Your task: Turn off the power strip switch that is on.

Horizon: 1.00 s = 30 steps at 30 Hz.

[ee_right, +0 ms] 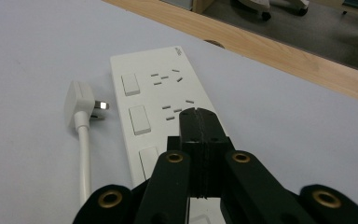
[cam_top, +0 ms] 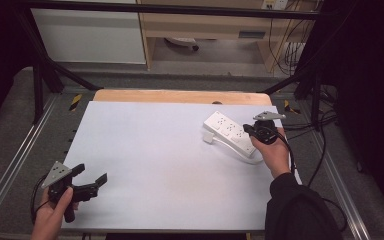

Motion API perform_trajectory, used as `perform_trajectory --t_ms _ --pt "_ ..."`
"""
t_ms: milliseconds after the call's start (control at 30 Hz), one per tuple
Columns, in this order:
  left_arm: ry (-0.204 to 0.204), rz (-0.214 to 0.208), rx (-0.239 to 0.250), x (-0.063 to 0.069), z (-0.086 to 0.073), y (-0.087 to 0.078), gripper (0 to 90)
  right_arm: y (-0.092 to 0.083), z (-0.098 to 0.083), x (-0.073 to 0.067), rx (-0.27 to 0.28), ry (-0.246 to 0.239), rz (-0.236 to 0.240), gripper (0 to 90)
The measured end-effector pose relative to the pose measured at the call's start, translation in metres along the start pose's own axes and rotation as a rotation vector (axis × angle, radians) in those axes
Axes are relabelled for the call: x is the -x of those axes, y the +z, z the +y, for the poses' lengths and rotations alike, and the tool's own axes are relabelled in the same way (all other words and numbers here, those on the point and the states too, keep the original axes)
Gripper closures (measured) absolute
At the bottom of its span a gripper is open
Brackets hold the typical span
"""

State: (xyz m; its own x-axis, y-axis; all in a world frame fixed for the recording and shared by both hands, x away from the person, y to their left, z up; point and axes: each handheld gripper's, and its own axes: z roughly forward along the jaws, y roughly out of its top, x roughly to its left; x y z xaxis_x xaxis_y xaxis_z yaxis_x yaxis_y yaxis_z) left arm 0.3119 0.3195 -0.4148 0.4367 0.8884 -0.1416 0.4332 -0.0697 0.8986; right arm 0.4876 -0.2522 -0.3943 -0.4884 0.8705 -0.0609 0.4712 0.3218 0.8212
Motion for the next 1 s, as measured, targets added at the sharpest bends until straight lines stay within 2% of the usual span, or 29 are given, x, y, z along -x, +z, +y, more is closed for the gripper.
perform_trajectory --t_ms 1000 --pt "0.004 -0.004 0.002 0.001 0.000 0.001 5.5 0.012 -0.013 -0.007 -0.044 -0.005 0.024 90.0"
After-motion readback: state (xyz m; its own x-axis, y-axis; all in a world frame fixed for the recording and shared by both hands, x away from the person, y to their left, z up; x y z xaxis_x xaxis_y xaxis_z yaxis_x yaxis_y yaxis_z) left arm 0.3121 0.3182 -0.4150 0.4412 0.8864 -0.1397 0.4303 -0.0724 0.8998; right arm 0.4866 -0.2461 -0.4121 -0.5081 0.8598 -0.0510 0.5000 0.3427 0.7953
